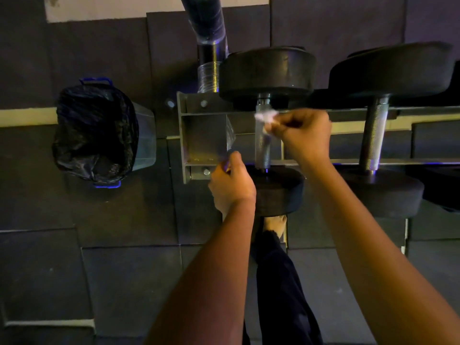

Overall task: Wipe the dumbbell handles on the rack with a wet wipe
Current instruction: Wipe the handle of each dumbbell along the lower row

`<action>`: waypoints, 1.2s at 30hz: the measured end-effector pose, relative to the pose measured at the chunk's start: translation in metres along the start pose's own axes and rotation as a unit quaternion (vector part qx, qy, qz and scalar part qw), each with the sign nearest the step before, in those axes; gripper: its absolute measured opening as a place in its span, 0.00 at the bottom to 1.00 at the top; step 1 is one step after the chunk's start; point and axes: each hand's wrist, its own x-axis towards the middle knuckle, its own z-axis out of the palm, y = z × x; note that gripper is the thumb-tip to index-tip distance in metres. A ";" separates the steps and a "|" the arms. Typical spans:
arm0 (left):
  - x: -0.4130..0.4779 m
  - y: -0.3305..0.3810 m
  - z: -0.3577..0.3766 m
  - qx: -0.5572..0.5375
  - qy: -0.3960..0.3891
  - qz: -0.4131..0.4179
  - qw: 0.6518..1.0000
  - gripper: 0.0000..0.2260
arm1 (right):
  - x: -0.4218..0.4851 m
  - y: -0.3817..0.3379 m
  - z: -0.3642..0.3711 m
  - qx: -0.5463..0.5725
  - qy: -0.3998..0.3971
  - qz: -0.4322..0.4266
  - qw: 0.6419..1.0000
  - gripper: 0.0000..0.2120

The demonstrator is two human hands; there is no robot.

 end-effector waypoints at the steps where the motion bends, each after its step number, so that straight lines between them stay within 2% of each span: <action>1: -0.001 0.000 0.000 -0.002 -0.001 0.001 1.000 0.13 | 0.008 -0.007 0.003 0.001 0.027 -0.016 1.000 0.05; 3: -0.001 0.001 0.000 0.000 -0.002 0.003 1.000 0.14 | 0.015 -0.016 0.010 -0.009 0.068 -0.027 0.997 0.05; 5: -0.001 0.001 0.000 0.003 0.000 0.000 1.000 0.14 | 0.005 -0.018 0.013 -0.048 0.070 -0.036 0.996 0.05; 8: 0.002 -0.001 0.001 0.015 0.017 -0.004 1.000 0.13 | -0.026 -0.009 0.017 -0.188 0.024 -0.031 0.981 0.11; 10: 0.004 0.000 0.002 0.021 0.027 -0.012 0.999 0.12 | -0.045 -0.004 0.018 -0.234 -0.012 -0.004 0.972 0.14; 13: 0.004 0.001 0.002 0.019 0.026 -0.025 0.999 0.13 | -0.055 0.001 0.020 -0.208 -0.004 0.017 0.978 0.16; 15: 0.003 0.003 0.001 0.014 0.027 -0.023 0.999 0.13 | -0.050 0.001 0.025 -0.208 0.028 -0.007 0.978 0.16; 19: 0.000 0.005 -0.001 0.011 0.021 -0.020 1.000 0.14 | -0.026 -0.013 0.035 -0.212 0.097 -0.076 0.969 0.04; 22: 0.000 0.004 -0.001 0.009 0.017 -0.008 1.000 0.11 | -0.007 -0.023 0.037 -0.177 0.125 -0.103 0.971 0.02; 25: 0.002 0.003 -0.001 0.011 0.016 -0.012 1.000 0.10 | -0.003 -0.021 0.035 -0.171 0.116 -0.096 0.974 0.04; 28: 0.001 0.003 -0.001 0.005 0.011 -0.012 1.000 0.12 | -0.029 -0.006 0.029 -0.224 0.051 -0.063 0.971 0.18; 30: 0.001 0.002 -0.001 -0.002 0.011 -0.009 1.000 0.13 | -0.048 0.002 0.026 -0.250 0.006 -0.046 0.967 0.17; 32: 0.000 0.002 -0.001 -0.007 0.011 -0.013 1.000 0.14 | -0.053 0.004 0.022 -0.243 -0.004 -0.042 0.969 0.13; 36: 0.000 0.003 0.000 -0.007 0.018 -0.017 1.000 0.16 | -0.028 -0.006 0.018 -0.182 0.067 -0.088 0.977 0.04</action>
